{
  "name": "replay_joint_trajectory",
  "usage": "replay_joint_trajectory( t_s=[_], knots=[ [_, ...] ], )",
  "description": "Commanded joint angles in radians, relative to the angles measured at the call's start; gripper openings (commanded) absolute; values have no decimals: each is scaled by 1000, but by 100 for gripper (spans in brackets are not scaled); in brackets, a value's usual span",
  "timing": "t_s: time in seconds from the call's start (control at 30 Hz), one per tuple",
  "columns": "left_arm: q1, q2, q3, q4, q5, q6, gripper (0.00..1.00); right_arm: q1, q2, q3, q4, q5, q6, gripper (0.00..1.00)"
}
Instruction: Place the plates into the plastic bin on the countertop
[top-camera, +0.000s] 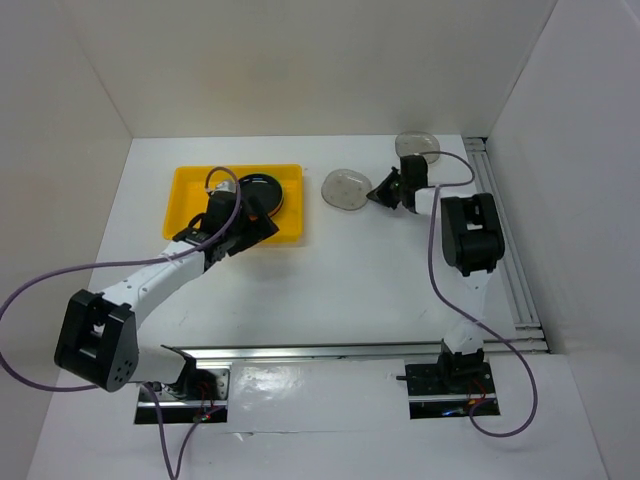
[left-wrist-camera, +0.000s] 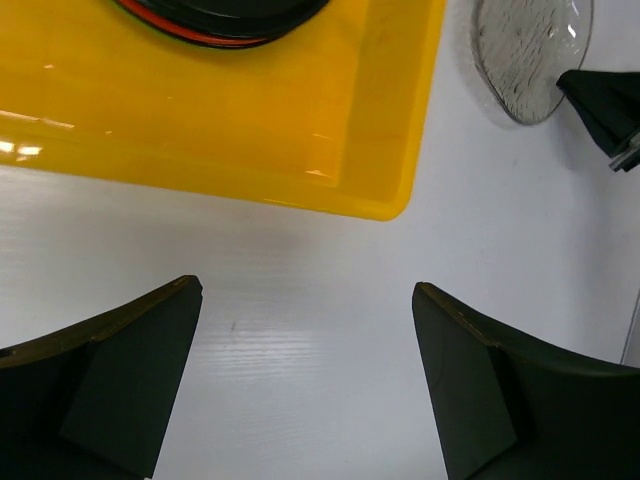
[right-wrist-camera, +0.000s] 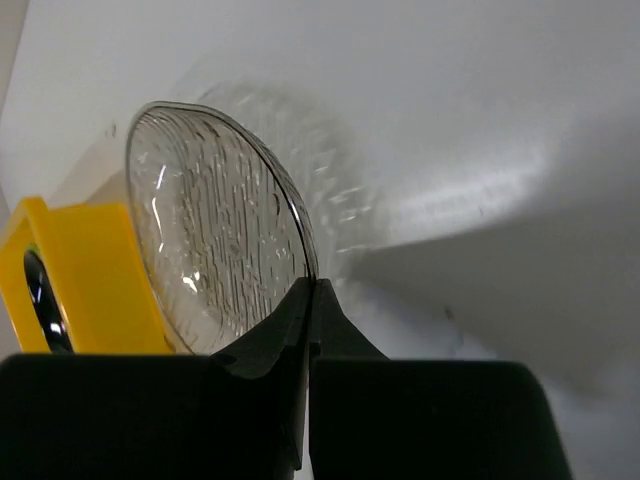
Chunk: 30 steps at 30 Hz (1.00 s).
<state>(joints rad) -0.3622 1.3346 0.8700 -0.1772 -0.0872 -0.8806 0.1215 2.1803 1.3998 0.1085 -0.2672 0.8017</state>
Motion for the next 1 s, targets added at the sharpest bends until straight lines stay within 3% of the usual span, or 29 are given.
replay_joint_trajectory(
  t_s=[0.0,0.23,0.37,0.57,0.7,0.8,0.83,0.87,0.9,0.93,0.97],
  knots=[
    [-18,37,69,117,79,55,100,-14,-203,-152,39,31,-50,0],
    [-75,155,162,284,231,126,100,27,-551,-430,-43,-15,-263,0],
    [-100,241,202,340,262,111,100,27,-721,-544,-10,-133,-263,0],
    [-136,317,198,466,339,75,100,52,-806,-544,-78,-167,-303,0],
    [-188,362,218,453,288,75,92,26,-806,-555,-55,-286,-294,0],
    [-188,383,218,463,279,75,66,26,-806,-574,-32,-334,-282,0],
    [-198,383,227,463,270,75,52,26,-806,-575,-32,-334,-282,0],
    [-198,383,236,452,253,75,33,26,-806,-584,-32,-334,-282,0],
    [-198,383,245,420,242,75,2,26,-806,-584,-32,-334,-282,0],
    [-198,383,270,397,231,87,0,26,-815,-593,-18,-334,-282,0],
    [-198,383,285,366,196,88,0,26,-815,-602,-18,-313,-282,8]
  ],
)
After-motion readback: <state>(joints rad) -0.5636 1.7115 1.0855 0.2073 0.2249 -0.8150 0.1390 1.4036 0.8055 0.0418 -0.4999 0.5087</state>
